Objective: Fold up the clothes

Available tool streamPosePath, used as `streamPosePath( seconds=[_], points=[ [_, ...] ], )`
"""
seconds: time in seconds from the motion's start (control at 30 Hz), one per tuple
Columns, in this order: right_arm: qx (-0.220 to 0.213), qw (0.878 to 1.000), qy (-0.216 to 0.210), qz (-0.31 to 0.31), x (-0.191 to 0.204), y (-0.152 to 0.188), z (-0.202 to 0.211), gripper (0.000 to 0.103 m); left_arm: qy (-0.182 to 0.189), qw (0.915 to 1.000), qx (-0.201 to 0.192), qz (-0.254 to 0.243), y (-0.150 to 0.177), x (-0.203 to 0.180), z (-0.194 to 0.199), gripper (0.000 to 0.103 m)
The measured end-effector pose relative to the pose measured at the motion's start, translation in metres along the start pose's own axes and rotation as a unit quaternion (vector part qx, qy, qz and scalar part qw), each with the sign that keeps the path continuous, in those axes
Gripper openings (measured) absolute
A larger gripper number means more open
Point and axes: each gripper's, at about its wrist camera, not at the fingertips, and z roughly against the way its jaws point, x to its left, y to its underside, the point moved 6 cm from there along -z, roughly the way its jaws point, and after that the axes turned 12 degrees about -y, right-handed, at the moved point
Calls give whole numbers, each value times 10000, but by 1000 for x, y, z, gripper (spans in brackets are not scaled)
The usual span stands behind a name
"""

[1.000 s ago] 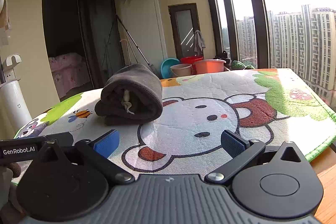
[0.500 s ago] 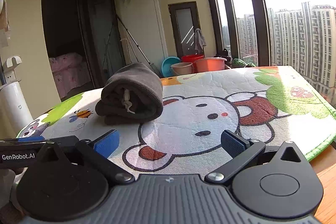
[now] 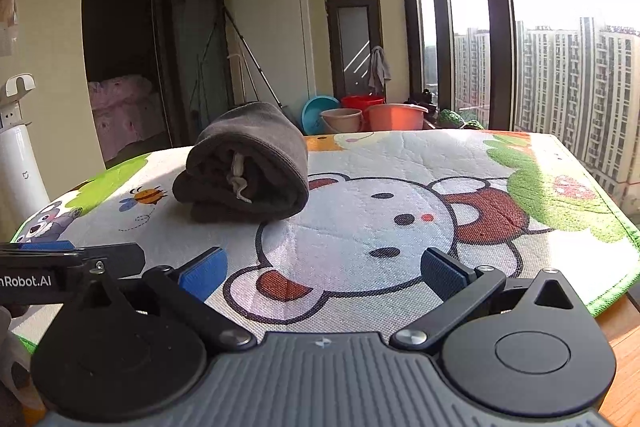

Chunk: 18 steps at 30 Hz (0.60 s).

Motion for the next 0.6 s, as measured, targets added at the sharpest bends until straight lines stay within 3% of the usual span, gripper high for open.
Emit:
streamPosePath(
  seconds=[0.6],
  points=[
    [-128,9999,27,56,0,1,3,103,-228,9997,40,-12,2,2,-1,103]
  ],
)
